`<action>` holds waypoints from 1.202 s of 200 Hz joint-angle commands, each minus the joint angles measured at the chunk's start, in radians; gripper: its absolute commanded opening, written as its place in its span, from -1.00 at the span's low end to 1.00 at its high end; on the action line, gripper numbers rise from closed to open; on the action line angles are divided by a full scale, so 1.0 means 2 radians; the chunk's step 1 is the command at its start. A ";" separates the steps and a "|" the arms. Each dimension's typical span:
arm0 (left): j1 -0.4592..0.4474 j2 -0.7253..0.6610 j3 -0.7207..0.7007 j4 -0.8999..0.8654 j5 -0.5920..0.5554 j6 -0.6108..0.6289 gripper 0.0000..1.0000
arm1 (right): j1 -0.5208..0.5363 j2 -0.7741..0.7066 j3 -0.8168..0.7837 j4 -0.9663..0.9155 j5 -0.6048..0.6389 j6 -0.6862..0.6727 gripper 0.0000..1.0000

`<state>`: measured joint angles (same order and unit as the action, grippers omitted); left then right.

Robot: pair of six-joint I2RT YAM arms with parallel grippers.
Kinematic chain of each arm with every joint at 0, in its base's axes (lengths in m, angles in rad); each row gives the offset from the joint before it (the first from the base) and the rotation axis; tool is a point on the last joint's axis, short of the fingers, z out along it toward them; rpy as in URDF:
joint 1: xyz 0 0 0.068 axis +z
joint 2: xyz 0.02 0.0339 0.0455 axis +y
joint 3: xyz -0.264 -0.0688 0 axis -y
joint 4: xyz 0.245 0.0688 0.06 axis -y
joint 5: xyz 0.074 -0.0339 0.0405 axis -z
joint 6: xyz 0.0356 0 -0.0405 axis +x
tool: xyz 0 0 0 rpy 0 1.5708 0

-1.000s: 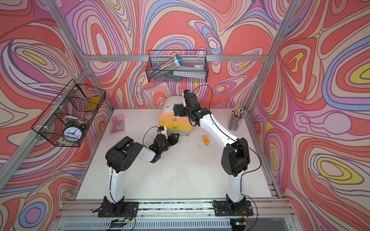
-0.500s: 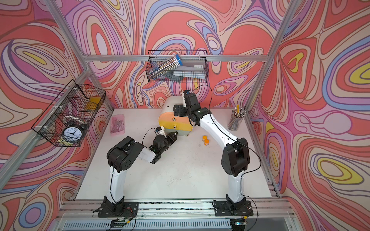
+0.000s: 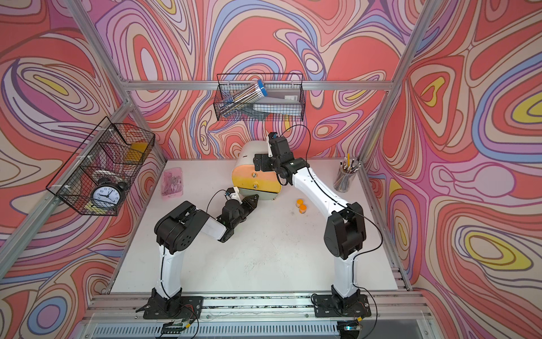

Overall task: Put the paint cans in the drawer according to color
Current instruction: Open the drawer in the storage box.

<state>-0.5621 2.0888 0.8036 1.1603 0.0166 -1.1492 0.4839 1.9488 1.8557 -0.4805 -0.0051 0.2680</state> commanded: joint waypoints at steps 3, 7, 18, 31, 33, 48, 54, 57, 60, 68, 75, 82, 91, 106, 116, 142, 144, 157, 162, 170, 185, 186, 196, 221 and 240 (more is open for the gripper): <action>-0.002 -0.037 -0.041 0.001 0.002 -0.012 -0.76 | 0.002 0.037 -0.004 -0.076 0.000 -0.007 0.96; -0.003 -0.043 -0.048 0.000 0.001 -0.013 -0.75 | 0.001 0.038 -0.004 -0.076 0.000 -0.006 0.96; -0.008 -0.056 -0.064 -0.003 0.002 -0.014 -0.76 | 0.001 0.037 -0.004 -0.076 0.000 -0.006 0.96; -0.017 -0.073 -0.081 -0.007 0.003 -0.014 -0.77 | 0.001 0.038 -0.004 -0.078 0.001 -0.005 0.96; -0.018 -0.076 -0.084 -0.008 0.002 -0.014 -0.77 | 0.001 0.037 -0.004 -0.078 0.001 -0.005 0.96; -0.028 -0.102 -0.105 -0.015 -0.005 -0.014 -0.77 | 0.002 0.037 -0.005 -0.080 0.002 -0.005 0.96; -0.031 -0.112 -0.113 -0.021 -0.007 -0.014 -0.77 | 0.002 0.038 -0.005 -0.080 0.002 -0.005 0.96; -0.033 -0.116 -0.116 -0.026 -0.008 -0.014 -0.77 | 0.001 0.038 -0.005 -0.080 0.003 -0.005 0.96; -0.035 -0.122 -0.119 -0.030 -0.009 -0.013 -0.77 | 0.002 0.038 -0.005 -0.080 0.003 -0.004 0.96; -0.041 -0.136 -0.128 -0.040 -0.014 -0.013 -0.77 | 0.002 0.038 -0.006 -0.081 0.003 -0.004 0.96; -0.046 -0.145 -0.137 -0.049 -0.017 -0.014 -0.77 | 0.002 0.038 -0.005 -0.082 0.003 -0.004 0.96; -0.051 -0.154 -0.147 -0.053 -0.022 -0.015 -0.77 | 0.001 0.038 -0.006 -0.082 0.003 -0.003 0.96; -0.056 -0.164 -0.165 -0.052 -0.029 -0.015 -0.76 | 0.002 0.037 -0.006 -0.083 0.003 -0.002 0.96; -0.059 -0.173 -0.170 -0.060 -0.031 -0.014 -0.71 | 0.001 0.035 -0.007 -0.082 0.005 -0.001 0.96; -0.061 -0.174 -0.169 -0.066 -0.030 -0.015 -0.67 | 0.001 0.033 -0.007 -0.083 0.008 0.000 0.96; -0.065 -0.164 -0.163 -0.067 -0.024 -0.022 -0.09 | 0.001 0.018 -0.007 -0.088 0.010 0.002 0.96; -0.066 -0.163 -0.163 -0.067 -0.023 -0.023 -0.04 | 0.002 0.016 -0.007 -0.090 0.011 0.002 0.96; -0.066 -0.158 -0.165 -0.055 -0.017 -0.023 0.97 | 0.002 -0.002 -0.013 -0.095 0.014 0.002 0.96; -0.067 -0.158 -0.168 -0.051 -0.016 -0.023 0.98 | 0.001 -0.012 -0.019 -0.097 0.017 0.002 0.96; -0.068 -0.163 -0.173 -0.047 -0.018 -0.019 0.97 | 0.001 -0.031 -0.030 -0.098 0.022 0.001 0.96; -0.074 -0.188 -0.190 -0.055 -0.030 -0.008 0.98 | 0.002 -0.075 -0.066 -0.097 0.045 -0.003 0.96; -0.075 -0.191 -0.191 -0.057 -0.032 -0.007 0.98 | 0.002 -0.078 -0.069 -0.097 0.048 -0.003 0.96; -0.080 -0.218 -0.196 -0.090 -0.038 0.011 0.97 | 0.001 -0.112 -0.098 -0.097 0.070 -0.004 0.96; -0.101 -0.305 -0.183 -0.240 -0.065 0.074 0.98 | -0.005 -0.176 -0.179 -0.096 0.110 0.013 0.96; -0.121 -0.369 -0.156 -0.351 -0.094 0.139 0.97 | -0.018 -0.220 -0.249 -0.083 0.117 0.035 0.96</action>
<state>-0.7631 1.4837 0.4316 0.7753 -0.0864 -1.0645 0.4770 1.5806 1.4853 -0.6178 0.1516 0.2913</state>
